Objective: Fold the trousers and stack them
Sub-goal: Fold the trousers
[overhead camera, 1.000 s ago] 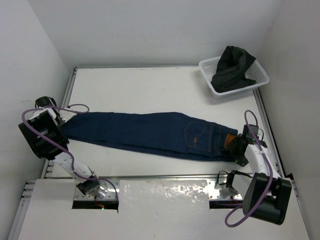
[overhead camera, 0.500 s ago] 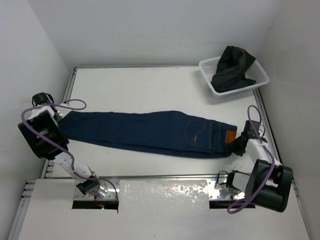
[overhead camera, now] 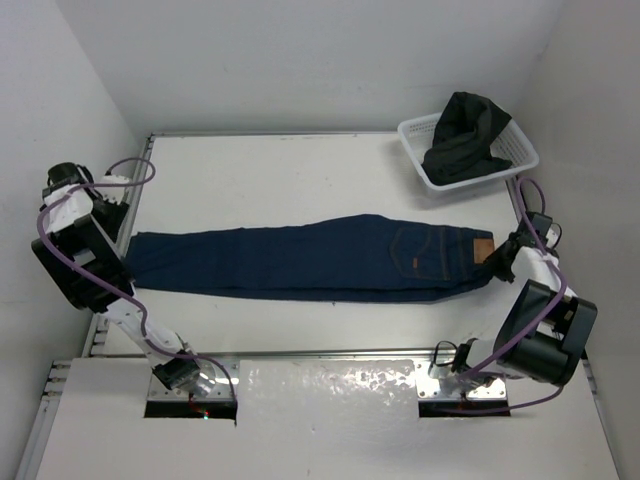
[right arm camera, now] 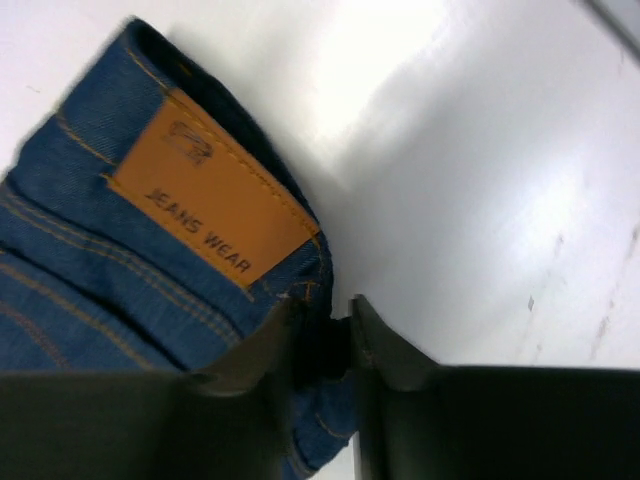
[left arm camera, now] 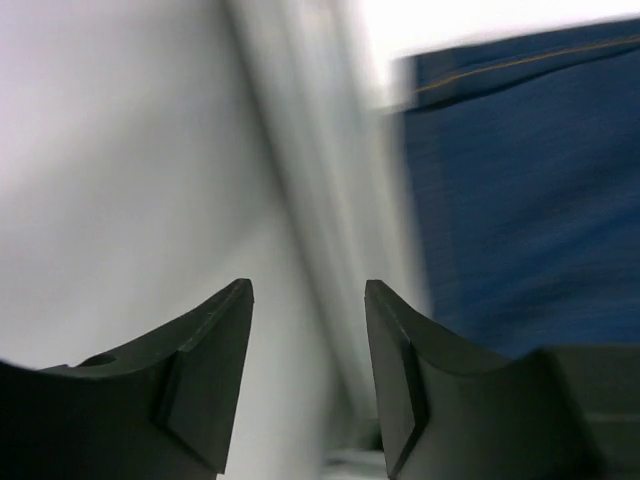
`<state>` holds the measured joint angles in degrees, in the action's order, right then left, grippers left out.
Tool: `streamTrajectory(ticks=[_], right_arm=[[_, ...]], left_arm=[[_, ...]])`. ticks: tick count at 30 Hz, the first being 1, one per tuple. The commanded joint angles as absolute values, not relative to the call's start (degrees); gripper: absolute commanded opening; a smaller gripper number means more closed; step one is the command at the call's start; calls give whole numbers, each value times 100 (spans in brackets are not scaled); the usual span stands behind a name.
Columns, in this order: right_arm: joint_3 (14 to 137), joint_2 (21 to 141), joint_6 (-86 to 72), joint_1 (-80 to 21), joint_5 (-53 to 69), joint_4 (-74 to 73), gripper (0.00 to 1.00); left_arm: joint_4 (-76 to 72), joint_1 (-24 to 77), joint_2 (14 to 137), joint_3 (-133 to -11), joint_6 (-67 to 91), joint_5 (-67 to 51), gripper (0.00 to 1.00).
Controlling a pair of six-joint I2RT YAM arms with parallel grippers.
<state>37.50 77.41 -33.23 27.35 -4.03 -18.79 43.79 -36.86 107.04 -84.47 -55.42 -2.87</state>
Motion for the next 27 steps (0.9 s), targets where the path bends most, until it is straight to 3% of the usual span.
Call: streamTrajectory(ticks=[1, 3, 5, 8, 20, 23, 24, 26, 27], right_arm=[[3999, 7761, -2734, 2725, -115, -1740, 31], [3973, 7673, -2672, 2733, -193, -1801, 37], [3938, 7541, -2619, 2725, -237, -1845, 44], [3929, 7401, -2566, 2725, -185, -1951, 49], [3823, 6987, -2444, 2707, -114, -2030, 51], [3797, 6970, -2443, 2707, -88, -2030, 52], [3745, 6952, -2452, 2698, -79, -2030, 53], [3709, 6935, -2452, 2707, -53, -2021, 54], [3692, 6917, -2461, 2707, -44, -2030, 55]], left_arm=[[5115, -3753, 11003, -8376, -4229, -1379, 48], [5220, -3762, 11065, -8385, -3957, -1685, 48], [5265, -3753, 11066, -8350, -3798, -1793, 58], [5003, -3770, 10978, -8044, -3359, -1260, 65], [4105, -3753, 11373, -7014, -2971, -317, 63], [4069, -3762, 11461, -6970, -2971, -316, 51], [4069, -3753, 11504, -6961, -2971, -334, 35], [4069, -3762, 11549, -6952, -3006, -413, 18], [4069, -3762, 11540, -6926, -3023, -448, 2]])
